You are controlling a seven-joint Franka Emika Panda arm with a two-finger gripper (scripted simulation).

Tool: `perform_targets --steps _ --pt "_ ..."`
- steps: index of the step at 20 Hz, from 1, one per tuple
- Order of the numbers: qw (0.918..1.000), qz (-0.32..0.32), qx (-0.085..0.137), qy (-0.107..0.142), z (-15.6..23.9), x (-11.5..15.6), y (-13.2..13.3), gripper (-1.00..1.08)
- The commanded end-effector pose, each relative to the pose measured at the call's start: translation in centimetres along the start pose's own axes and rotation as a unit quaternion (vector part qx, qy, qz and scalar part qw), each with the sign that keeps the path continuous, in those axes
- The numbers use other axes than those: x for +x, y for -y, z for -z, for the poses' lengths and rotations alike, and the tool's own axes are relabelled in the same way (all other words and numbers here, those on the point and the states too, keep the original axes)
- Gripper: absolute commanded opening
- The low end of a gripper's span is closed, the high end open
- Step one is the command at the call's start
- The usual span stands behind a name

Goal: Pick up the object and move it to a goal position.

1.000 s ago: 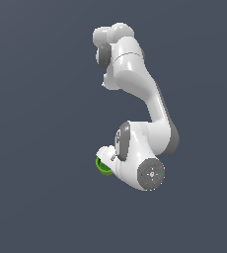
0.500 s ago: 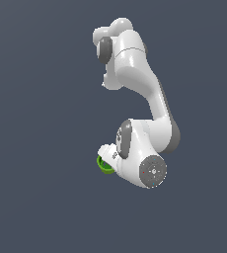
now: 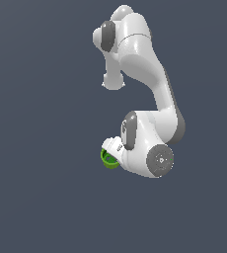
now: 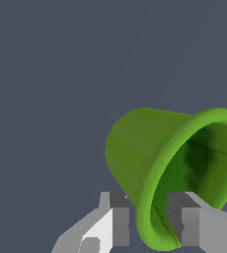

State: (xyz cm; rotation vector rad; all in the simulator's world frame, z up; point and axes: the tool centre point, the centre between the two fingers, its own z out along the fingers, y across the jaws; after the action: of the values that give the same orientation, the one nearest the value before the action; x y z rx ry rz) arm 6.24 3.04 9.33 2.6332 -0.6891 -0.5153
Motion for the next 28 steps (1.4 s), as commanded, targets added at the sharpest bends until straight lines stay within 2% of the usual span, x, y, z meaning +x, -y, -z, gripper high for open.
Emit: perform_targets --steps 1,12,28 --pt "1.0000 0.000 0.001 -0.001 0.6 -1.0 -0.1 -1.00" --pt "1.0000 0.000 0.001 -0.001 3.3 -7.6 -0.4 -1.00" --pt "1.0000 0.001 -0.001 -0.001 9.4 -21.4 -1.1 -1.00"
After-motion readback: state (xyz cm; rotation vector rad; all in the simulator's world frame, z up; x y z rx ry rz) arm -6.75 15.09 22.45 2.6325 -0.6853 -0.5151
